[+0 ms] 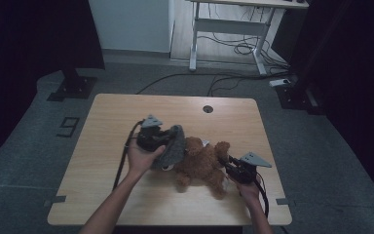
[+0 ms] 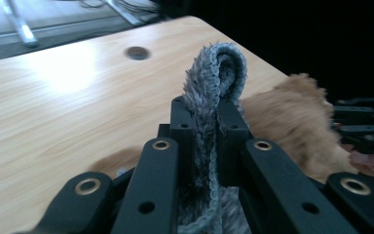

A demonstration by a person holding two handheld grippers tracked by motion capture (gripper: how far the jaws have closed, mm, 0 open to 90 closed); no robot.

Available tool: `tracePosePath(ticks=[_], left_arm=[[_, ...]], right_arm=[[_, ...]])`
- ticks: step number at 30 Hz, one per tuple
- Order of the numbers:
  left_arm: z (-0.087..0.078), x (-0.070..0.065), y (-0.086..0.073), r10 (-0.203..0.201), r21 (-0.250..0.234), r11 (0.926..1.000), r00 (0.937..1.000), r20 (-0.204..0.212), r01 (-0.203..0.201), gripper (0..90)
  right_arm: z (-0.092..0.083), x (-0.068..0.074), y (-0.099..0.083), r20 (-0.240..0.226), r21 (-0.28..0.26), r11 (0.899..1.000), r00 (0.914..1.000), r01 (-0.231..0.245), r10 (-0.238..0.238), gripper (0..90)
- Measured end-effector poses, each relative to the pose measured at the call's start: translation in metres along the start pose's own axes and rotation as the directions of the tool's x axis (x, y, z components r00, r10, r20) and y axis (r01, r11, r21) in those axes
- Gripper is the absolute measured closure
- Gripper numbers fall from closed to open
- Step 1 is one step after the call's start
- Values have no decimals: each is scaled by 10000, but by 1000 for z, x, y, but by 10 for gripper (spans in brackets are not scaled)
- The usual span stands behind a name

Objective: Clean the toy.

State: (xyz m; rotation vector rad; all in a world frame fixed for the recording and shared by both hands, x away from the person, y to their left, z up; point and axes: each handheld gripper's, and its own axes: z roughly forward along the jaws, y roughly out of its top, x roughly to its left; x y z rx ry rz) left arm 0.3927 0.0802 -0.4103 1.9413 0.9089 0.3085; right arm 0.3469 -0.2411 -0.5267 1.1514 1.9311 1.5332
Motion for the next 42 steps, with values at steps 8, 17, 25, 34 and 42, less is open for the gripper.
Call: tracePosePath(ticks=[8, 17, 25, 34, 42], left_arm=[[35, 19, -16, -965, 1001, 9904, 9953, 79, 952, 807], [-1, 45, -41, -1397, 752, 9873, 9902, -52, 1397, 805], [-20, 65, -64, -2359, 497, 9710, 9711, 372, 2339, 805], [-49, 79, -75, -2272, 228, 9732, 9723, -553, 2288, 805], [-40, 28, -29, -1096, -368, 9930, 9915, 700, 1124, 806]], right_arm=[[0, 0, 0, -34, -32, 10000, 10000, 23, -23, 706], [6, 0, 2, 36, -1, 10000, 10000, -10, 10, 706], [31, 0, 10, 57, 122, 9998, 9999, -140, 139, 708], [31, -4, 11, -70, 27, 9999, 9999, -110, 111, 707], [29, -4, 10, -212, -33, 10000, 9997, -76, 75, 707]])
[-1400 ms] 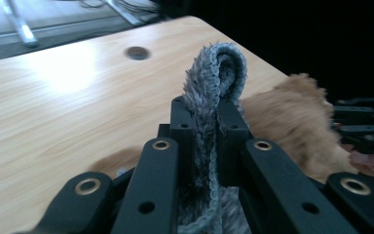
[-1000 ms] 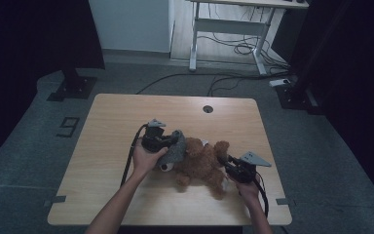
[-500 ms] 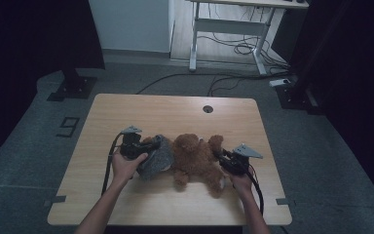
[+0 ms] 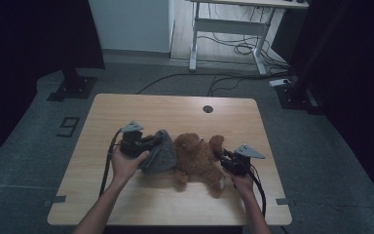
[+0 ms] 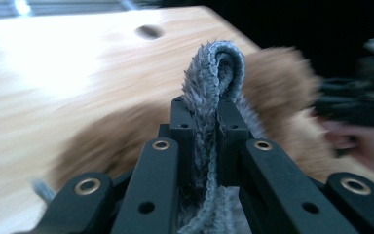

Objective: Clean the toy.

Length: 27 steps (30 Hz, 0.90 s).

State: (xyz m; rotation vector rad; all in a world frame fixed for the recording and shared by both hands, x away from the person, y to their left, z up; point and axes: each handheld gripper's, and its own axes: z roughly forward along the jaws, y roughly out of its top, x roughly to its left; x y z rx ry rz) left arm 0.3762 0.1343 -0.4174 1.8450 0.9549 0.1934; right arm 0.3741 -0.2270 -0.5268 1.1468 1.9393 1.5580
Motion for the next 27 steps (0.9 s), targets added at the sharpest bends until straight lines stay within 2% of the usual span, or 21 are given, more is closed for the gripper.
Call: tracePosePath(ticks=[1, 2, 4, 5, 7, 8, 9, 10, 11, 12, 13, 14, 15, 16, 17, 19, 21, 23, 25, 26, 27], left_arm=[[0, 0, 0, 0, 0, 10000, 10000, 0, 0, 806], [11, -17, 9, 253, 35, 9997, 9988, 423, -255, 805], [23, -36, 18, 406, -113, 9991, 9946, 959, -397, 805], [23, -36, 18, 406, -113, 9991, 9946, 959, -397, 805], [36, -51, 28, 652, -151, 9978, 9909, 1178, -638, 805], [49, -62, 37, 797, -163, 9968, 9876, 1352, -782, 805], [49, -62, 37, 797, -163, 9968, 9876, 1352, -782, 805], [66, -72, 45, 821, -132, 9966, 9853, 1497, -811, 805], [76, -76, 47, 762, 11, 9970, 9847, 1567, -773, 804], [76, -76, 47, 762, 11, 9970, 9847, 1567, -773, 804], [90, -79, 48, 803, 280, 9960, 9865, 1430, -851, 804], [108, -81, 46, 872, 617, 9937, 9908, 1038, -939, 802], [108, -81, 46, 872, 617, 9937, 9908, 1038, -939, 803], [123, -76, 41, 635, 962, 9928, 9948, 800, -711, 803], [123, -76, 41, 635, 962, 9928, 9948, 800, -711, 803], [135, -68, 33, 541, 1298, 9898, 9976, 427, -592, 804], [141, -61, 24, 609, 1572, 9855, 9979, 199, -632, 805], [138, -54, 19, 522, 1552, 9864, 9985, 183, -544, 806], [135, -53, 18, 558, 1537, 9865, 9984, 123, -570, 805], [129, -53, 18, 940, 1609, 9828, 9954, -157, -903, 805], [129, -53, 18, 940, 1609, 9828, 9954, -157, -903, 805]], right_arm=[[0, 0, 0, 0, 0, 10000, 10000, 0, 0, 707], [-1, -1, -2, -58, -54, 10000, 10000, -3, 3, 706], [-1, -1, -2, -100, -52, 10000, 9999, -22, 21, 706], [-1, -1, -2, -100, -52, 10000, 9999, -22, 21, 706], [-2, -1, -2, -116, -34, 10000, 9999, -11, 10, 706], [-1, -1, -2, -108, -45, 10000, 9999, -10, 10, 706], [-1, -1, -2, -108, -45, 10000, 9999, -10, 10, 706], [-2, -1, -2, -83, -48, 10000, 10000, 6, -6, 706], [-2, -1, -2, -82, -48, 10000, 10000, 1, -2, 706], [-2, -1, -2, -82, -48, 10000, 10000, 1, -2, 706], [-2, 0, -2, -79, -66, 10000, 10000, -24, 24, 706], [-2, 0, -2, -83, -68, 10000, 10000, -22, 22, 706], [-2, 0, -2, -69, -89, 10000, 10000, -27, 26, 706], [-3, 0, -2, -53, -106, 9999, 10000, -6, 6, 706], [-3, 0, -2, -53, -106, 9999, 10000, -6, 6, 706], [-4, 0, -2, -20, -137, 9999, 10000, 94, -94, 706], [-5, 1, -2, 13, -96, 9998, 9999, 172, -172, 706], [-4, 1, -2, 47, -44, 9998, 9998, 213, -213, 705], [-4, 1, -2, 43, -37, 9998, 9998, 209, -209, 706], [-5, 2, -1, 57, -12, 9998, 9998, 214, -214, 705], [-5, 2, -1, 57, -12, 9998, 9998, 214, -214, 705]])
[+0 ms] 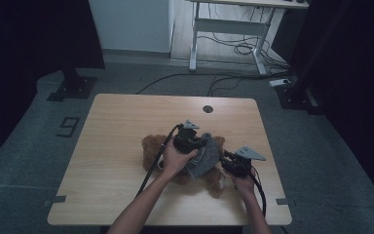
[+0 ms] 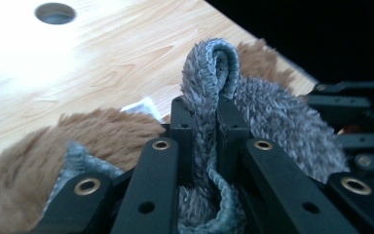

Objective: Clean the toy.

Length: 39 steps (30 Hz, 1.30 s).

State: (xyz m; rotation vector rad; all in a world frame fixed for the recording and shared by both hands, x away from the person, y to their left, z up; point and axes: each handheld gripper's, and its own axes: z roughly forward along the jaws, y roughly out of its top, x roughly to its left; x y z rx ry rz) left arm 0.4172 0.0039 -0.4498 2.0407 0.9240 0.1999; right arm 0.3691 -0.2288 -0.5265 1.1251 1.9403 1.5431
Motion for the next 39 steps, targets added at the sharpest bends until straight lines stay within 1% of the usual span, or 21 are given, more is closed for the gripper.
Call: tracePosePath(ticks=[1, 3, 4, 5, 6, 7, 8, 9, 10, 11, 15, 18, 19, 22, 24, 28, 29, 33, 34, 36, 39], left_arm=[[-7, 0, -2, 314, 82, 9995, 9986, -431, -310, 805], [-16, 2, -4, 505, 267, 9985, 9939, -984, -481, 806], [-16, 2, -4, 505, 267, 9985, 9939, -984, -481, 808], [-26, 6, -7, 904, 483, 9953, 9819, -1667, -834, 809], [-26, 6, -7, 904, 483, 9953, 9819, -1667, -834, 810], [-37, 16, -15, 1033, 620, 9939, 9697, -2216, -917, 810], [-37, 16, -15, 1033, 620, 9939, 9697, -2216, -917, 810], [-51, 35, -27, 440, 374, 9986, 9812, -1880, -376, 811], [-51, 35, -27, 440, 374, 9986, 9812, -1880, -376, 811], [-63, 45, -34, -22, 21, 10000, 9898, -1424, 26, 811], [-80, 47, -39, -21, -194, 9998, 9882, -1533, -9, 812], [-100, 52, -41, 76, -291, 9995, 9823, -1870, -133, 810], [-100, 52, -41, 76, -291, 9995, 9823, -1870, -133, 810], [-112, 67, -47, -246, -364, 9992, 9783, -2060, 175, 809], [-122, 79, -54, -579, -466, 9978, 9696, -2378, 482, 809], [-132, 86, -58, -943, -820, 9935, 9738, -2070, 788, 808], [-136, 80, -53, -921, -1093, 9913, 9804, -1739, 737, 808], [-136, 48, -29, -183, -1666, 9860, 9955, -933, 26, 808], [-136, 48, -29, -183, -1666, 9860, 9955, -933, 26, 808], [-126, 17, -6, 522, -1862, 9808, 9981, -340, -577, 808], [-105, -13, 15, 958, -1887, 9779, 9952, 200, -904, 807]], right_arm=[[-1, 0, 0, -16, 13, 10000, 10000, 22, -22, 704], [-2, 0, 0, -21, -4, 10000, 10000, -34, 34, 705], [-2, 0, 0, -21, -4, 10000, 10000, -34, 34, 705], [-1, -1, -1, 7, 18, 10000, 10000, -55, 55, 705], [-1, -1, -1, 7, 18, 10000, 10000, -55, 55, 705], [-2, -2, -1, 17, 52, 10000, 10000, -78, 78, 705], [-2, -2, -1, 7, 37, 10000, 10000, -80, 80, 705], [-2, -3, -2, -74, 1, 9999, 9999, -141, 141, 705], [-2, -3, -2, -144, -27, 9999, 9998, -143, 143, 704], [-2, -3, -2, -171, -43, 9999, 9998, -129, 128, 704], [-1, -1, -1, -111, -11, 10000, 9999, -17, 17, 705], [-2, -2, -3, -83, -6, 10000, 9999, -60, 60, 705], [-2, -2, -3, -83, -6, 10000, 9999, -60, 60, 705], [-2, -1, -3, -74, -40, 10000, 10000, -45, 45, 705], [-2, -2, -3, -67, -46, 10000, 10000, -47, 47, 705], [-1, -2, -3, -60, -54, 10000, 10000, -67, 66, 706], [-1, -2, -3, -59, -47, 9999, 9999, -88, 88, 706], [0, -2, -3, -32, -49, 9999, 10000, -88, 88, 707], [0, -2, -3, -32, -49, 9999, 10000, -88, 88, 707], [-1, -1, -3, -10, -36, 10000, 10000, -81, 81, 707], [-1, -1, -3, -29, -23, 10000, 10000, -55, 55, 707]])
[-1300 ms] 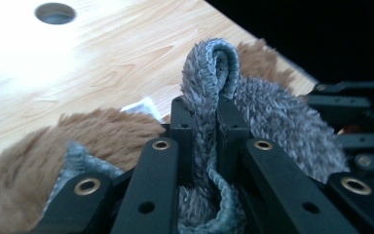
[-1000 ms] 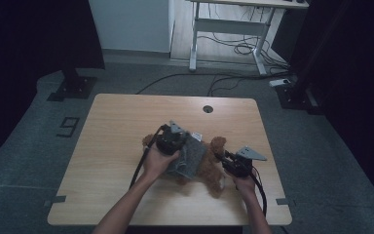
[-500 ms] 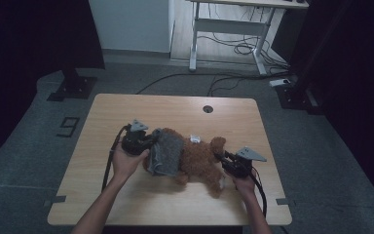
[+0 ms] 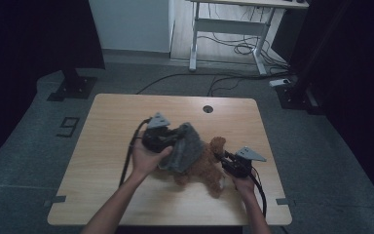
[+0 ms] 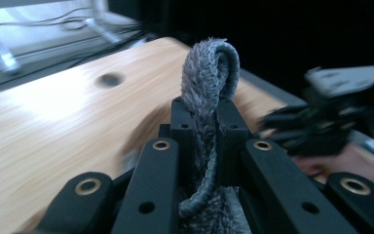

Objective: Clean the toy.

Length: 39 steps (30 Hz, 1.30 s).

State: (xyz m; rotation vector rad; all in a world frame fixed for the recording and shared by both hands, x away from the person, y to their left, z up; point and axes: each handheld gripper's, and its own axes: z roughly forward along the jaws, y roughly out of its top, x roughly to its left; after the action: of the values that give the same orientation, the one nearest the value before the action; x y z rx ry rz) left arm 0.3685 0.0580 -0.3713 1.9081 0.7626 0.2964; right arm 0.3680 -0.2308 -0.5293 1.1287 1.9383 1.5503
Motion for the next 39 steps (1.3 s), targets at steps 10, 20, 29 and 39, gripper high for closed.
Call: tracePosePath(ticks=[10, 20, 29, 39], left_arm=[[112, -20, 0, 667, 2237, 9734, 9950, -747, -485, 805], [94, 4, -26, 1189, 2585, 9635, 9765, -1799, -696, 805], [35, 53, -50, -211, 1764, 9824, 9757, -2181, 607, 805], [-21, 96, -84, -825, 1337, 9825, 9457, -3144, 1301, 805]], right_arm=[[-1, 1, 0, 12, -44, 10000, 10000, 47, -47, 706], [-2, 1, 0, 19, -38, 9999, 9999, 99, -99, 706], [-2, -1, 0, -23, -88, 10000, 10000, 14, -15, 706], [-1, -1, 0, -14, -95, 9999, 10000, 72, -72, 704]])
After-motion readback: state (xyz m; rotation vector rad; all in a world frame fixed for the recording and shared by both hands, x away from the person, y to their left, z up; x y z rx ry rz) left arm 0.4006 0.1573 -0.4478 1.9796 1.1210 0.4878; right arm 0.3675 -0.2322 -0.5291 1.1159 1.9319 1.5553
